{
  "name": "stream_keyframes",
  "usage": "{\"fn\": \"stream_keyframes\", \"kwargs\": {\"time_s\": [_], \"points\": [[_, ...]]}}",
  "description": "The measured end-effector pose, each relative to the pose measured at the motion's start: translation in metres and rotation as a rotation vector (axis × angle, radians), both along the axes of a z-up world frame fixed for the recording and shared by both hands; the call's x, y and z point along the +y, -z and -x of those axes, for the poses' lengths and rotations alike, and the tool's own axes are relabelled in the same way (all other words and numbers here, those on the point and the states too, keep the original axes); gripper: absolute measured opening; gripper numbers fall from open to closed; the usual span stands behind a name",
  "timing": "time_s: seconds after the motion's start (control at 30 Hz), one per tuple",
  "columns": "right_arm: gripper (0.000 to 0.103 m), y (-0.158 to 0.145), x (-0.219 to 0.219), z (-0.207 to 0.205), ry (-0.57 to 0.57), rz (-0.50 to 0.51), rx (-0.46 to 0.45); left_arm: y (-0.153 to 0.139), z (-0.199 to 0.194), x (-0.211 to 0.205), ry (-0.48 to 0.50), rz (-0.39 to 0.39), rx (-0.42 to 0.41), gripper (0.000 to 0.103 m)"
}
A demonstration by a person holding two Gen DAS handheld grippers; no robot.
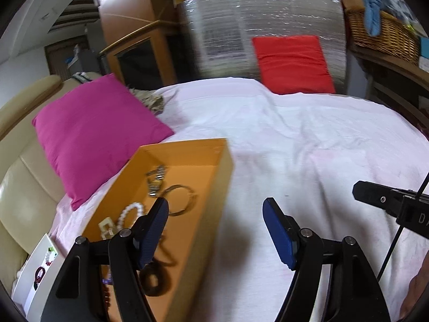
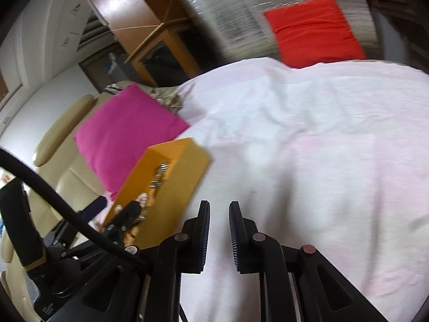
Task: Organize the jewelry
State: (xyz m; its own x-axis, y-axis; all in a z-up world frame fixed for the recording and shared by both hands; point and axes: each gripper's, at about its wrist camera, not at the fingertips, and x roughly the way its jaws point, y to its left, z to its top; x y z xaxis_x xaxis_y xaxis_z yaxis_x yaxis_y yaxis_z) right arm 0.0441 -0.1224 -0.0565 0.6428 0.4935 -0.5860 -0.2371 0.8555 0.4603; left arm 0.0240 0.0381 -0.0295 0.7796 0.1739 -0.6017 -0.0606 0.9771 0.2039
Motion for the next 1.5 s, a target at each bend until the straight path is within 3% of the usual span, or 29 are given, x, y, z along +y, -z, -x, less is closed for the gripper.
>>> {"fn": "stream_keyframes", "kwargs": {"time_s": [0.23,0.33,0.6,0.73,0.8,0.93,1.1,1.37,1.5], "points": [[0.018,0.004,-0.046,0.002,0.086,0.049,0.040,0.006,-0.006,-0.041,0.058,-0.019,0.014,0.073],[0.026,0.009,-0.065,0.004,0.116,0.069,0.057,0.010,-0.009,-0.057,0.083,-0.010,0.030,0.073],[0.027,0.019,-0.111,0.009,0.191,0.069,0.103,0.016,-0.009,-0.099,0.151,-0.004,0.057,0.074],[0.027,0.016,-0.119,0.012,0.192,0.063,0.091,0.008,-0.003,-0.104,0.152,-0.003,0.052,0.074],[0.027,0.010,-0.116,0.014,0.178,0.052,0.073,-0.002,0.006,-0.098,0.102,-0.042,0.005,0.082],[0.027,-0.007,-0.091,0.019,0.112,0.031,0.002,-0.021,0.022,-0.062,-0.033,-0.087,-0.063,0.088],[0.027,-0.034,-0.039,0.031,0.012,-0.024,-0.099,-0.039,0.052,0.003,-0.163,-0.050,-0.042,0.088],[0.028,-0.071,0.095,0.085,-0.203,0.011,-0.194,-0.070,0.125,0.103,-0.295,-0.044,-0.047,0.088],[0.039,-0.084,0.135,0.117,-0.248,0.064,-0.237,-0.084,0.153,0.132,-0.326,-0.037,-0.085,0.088]]}}
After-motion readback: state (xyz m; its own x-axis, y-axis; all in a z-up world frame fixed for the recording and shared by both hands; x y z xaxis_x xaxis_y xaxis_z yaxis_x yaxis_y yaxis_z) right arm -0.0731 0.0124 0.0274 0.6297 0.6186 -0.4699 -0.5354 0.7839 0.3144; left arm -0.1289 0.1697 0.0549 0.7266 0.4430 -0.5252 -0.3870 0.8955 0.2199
